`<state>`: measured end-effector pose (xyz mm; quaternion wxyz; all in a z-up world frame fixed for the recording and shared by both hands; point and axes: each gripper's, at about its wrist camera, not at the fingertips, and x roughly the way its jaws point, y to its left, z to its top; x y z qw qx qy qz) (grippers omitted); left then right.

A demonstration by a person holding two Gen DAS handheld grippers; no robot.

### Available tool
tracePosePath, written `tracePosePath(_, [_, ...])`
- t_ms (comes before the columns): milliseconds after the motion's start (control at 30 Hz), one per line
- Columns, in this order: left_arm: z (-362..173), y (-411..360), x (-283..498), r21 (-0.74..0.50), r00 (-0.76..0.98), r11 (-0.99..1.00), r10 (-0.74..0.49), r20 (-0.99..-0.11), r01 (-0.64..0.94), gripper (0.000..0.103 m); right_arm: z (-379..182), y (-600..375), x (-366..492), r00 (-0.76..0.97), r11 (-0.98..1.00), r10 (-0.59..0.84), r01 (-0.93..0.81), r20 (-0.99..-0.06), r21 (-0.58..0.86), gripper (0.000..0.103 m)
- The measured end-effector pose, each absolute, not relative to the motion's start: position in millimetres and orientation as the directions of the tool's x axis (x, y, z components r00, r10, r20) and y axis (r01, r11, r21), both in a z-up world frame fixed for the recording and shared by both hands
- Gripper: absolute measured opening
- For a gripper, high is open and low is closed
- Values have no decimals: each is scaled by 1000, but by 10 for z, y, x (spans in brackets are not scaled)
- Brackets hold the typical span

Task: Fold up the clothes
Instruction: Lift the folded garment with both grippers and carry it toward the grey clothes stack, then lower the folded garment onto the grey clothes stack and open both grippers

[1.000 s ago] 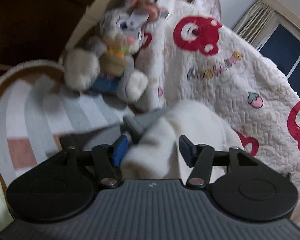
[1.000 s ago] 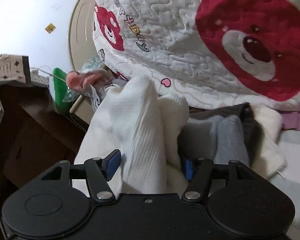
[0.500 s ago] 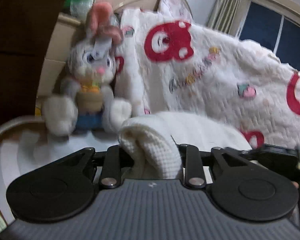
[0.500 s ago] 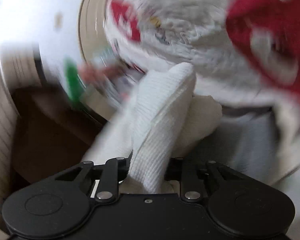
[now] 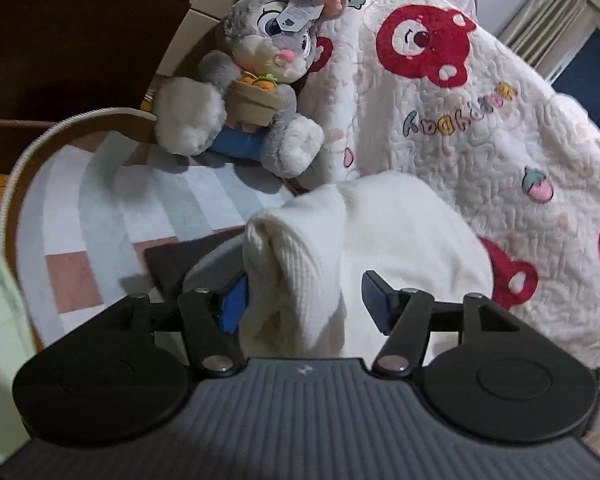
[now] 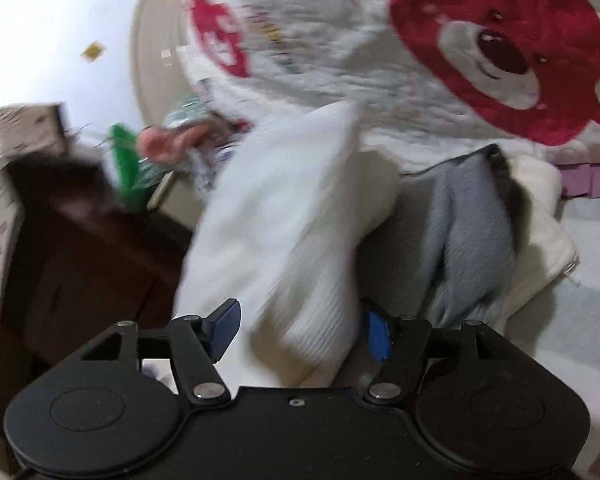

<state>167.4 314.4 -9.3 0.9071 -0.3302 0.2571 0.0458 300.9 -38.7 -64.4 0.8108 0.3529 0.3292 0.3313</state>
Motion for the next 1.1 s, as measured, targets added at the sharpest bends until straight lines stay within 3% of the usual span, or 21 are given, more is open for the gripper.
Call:
tracePosePath(133, [-238,3067,1583,-622,826,739,-166,-538,-257,64,-657,-313,2544,544,518,801,-423,-249,743,68])
tracePosePath(200, [-313,3044,1534,-671,840,707,-209,-500,-223,60,-618,-215,2328,534,554,804,-511,-263,657,55])
tracePosePath(233, [-339,3028,1513,-686,851,701,-226,-474,-196,41,-600,-127,2204,527,584,799,-565,-290,582,51])
tracePosePath(300, [-347,2967,1542,-648,848,744,-231,-476,-161,20,-564,44,1962,520,621,784,-661,-340,421,51])
tracePosePath(367, [-333,2941,1540,-632,849,760,-227,-478,-152,14,-544,179,1784,532,631,768,-725,-355,278,55])
tracePosePath(433, [-299,2925,1526,-630,851,764,-231,-472,-141,9,-557,376,1667,586,670,704,-735,-400,101,71])
tracePosePath(500, [-233,2908,1522,-631,854,765,-235,-465,-133,8,-587,539,1633,659,712,628,-701,-414,-37,71])
tracePosePath(533, [-185,2899,1524,-633,855,764,-237,-461,-129,7,-590,554,1666,674,730,615,-682,-408,-26,68])
tracePosePath(567, [-121,2896,1514,-650,864,751,-247,-438,-115,7,-594,570,1698,689,748,603,-663,-402,-15,46])
tracePosePath(600, [-57,2893,1503,-667,873,738,-257,-414,-99,7,-594,578,1734,702,766,591,-643,-397,3,32])
tracePosePath(633, [-4,2892,1502,-696,881,714,-278,-383,-77,7,-579,560,1779,705,780,588,-624,-397,49,21])
tracePosePath(667, [35,2895,1497,-742,889,669,-316,-331,-39,7,-551,537,1817,694,781,602,-616,-394,108,18])
tracePosePath(767, [89,2797,1526,-803,891,593,-393,-225,59,6,-545,483,1849,655,758,641,-622,-401,195,17])
tracePosePath(800, [40,2707,1554,-787,883,613,-405,-238,69,7,-551,467,1850,640,748,653,-628,-404,214,17])
tracePosePath(900, [-265,2446,1655,-631,832,769,-279,-479,-105,6,-571,418,1852,595,717,689,-643,-414,269,21])
tracePosePath(967, [-351,2505,1653,-646,829,751,-272,-490,-135,8,-585,385,1854,564,695,712,-651,-418,306,36])
tracePosePath(1100, [-364,2545,1652,-628,817,761,-255,-518,-161,11,-580,-42,1817,507,617,787,-634,-351,466,42])
